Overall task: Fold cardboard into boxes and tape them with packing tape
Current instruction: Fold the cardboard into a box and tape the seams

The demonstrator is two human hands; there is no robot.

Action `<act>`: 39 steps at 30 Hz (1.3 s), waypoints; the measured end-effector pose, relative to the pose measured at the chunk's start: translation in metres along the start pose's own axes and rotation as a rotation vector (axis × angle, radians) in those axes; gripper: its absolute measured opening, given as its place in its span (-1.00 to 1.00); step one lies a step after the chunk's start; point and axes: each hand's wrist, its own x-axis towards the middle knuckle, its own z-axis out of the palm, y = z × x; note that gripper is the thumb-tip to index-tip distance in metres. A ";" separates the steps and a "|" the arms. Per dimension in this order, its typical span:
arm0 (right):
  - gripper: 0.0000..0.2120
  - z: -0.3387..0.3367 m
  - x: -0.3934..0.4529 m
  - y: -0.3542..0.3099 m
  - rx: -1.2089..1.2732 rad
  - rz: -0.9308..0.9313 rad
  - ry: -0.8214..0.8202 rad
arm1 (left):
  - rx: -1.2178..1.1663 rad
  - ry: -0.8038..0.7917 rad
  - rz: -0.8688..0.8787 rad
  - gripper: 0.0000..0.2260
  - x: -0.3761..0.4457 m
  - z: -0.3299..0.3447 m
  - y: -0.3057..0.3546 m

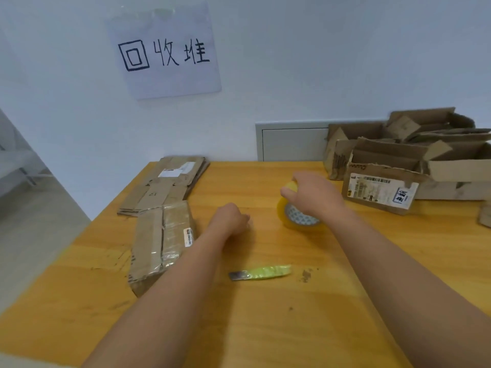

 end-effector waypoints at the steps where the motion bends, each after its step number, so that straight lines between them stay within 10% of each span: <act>1: -0.49 0.000 -0.001 0.004 0.030 0.005 0.009 | -0.021 -0.014 -0.005 -0.71 0.000 0.001 0.000; 14: -0.59 -0.019 -0.026 0.006 -0.024 0.020 -0.096 | 0.018 0.287 0.247 -0.61 -0.028 0.039 -0.006; 32: -0.43 -0.009 -0.060 0.022 0.157 -0.278 0.141 | 0.066 0.084 0.543 -0.55 -0.018 0.021 0.000; 39: -0.43 -0.006 -0.071 0.034 0.322 -0.333 0.131 | -0.013 -0.006 0.611 -0.81 -0.010 0.016 0.005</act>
